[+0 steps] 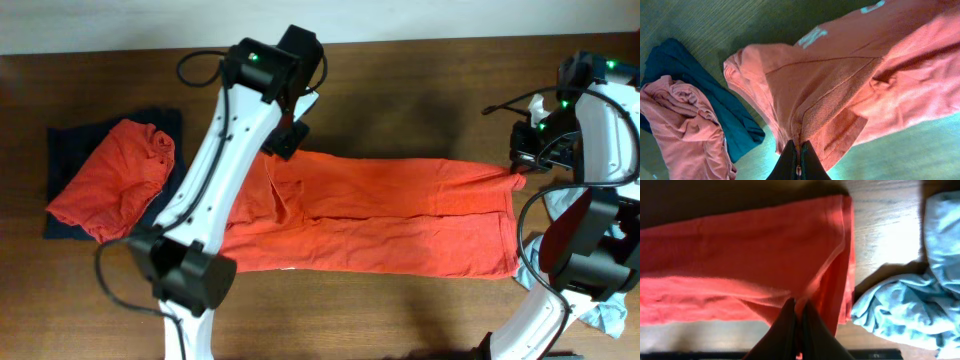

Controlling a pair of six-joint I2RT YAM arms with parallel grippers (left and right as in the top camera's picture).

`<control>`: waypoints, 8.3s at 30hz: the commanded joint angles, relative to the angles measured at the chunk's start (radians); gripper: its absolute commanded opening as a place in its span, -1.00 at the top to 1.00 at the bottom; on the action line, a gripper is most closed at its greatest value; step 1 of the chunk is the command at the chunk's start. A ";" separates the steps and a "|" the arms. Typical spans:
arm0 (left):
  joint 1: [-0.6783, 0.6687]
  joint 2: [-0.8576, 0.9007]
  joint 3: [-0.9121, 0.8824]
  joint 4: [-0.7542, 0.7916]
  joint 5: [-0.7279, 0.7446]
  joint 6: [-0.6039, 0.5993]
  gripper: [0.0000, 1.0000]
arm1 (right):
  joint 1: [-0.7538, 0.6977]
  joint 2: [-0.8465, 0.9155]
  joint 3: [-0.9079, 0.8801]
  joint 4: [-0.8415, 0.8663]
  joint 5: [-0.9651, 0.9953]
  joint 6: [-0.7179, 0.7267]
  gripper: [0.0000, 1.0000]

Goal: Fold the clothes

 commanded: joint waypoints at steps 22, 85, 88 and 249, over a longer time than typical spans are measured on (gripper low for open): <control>0.068 -0.066 -0.283 0.184 0.053 0.035 0.98 | 0.012 -0.011 -0.021 0.333 -0.143 -0.015 0.92; 0.110 -0.066 -0.414 0.239 0.189 0.044 0.23 | 0.019 -0.011 -0.003 0.051 -0.199 -0.072 0.44; 0.110 -0.066 -0.414 0.297 0.254 0.088 0.23 | 0.034 -0.011 -0.003 0.096 -0.321 -0.145 0.41; 0.210 -0.138 -0.833 0.832 0.546 0.088 -0.01 | -0.007 -0.046 -0.337 0.142 0.303 0.236 0.74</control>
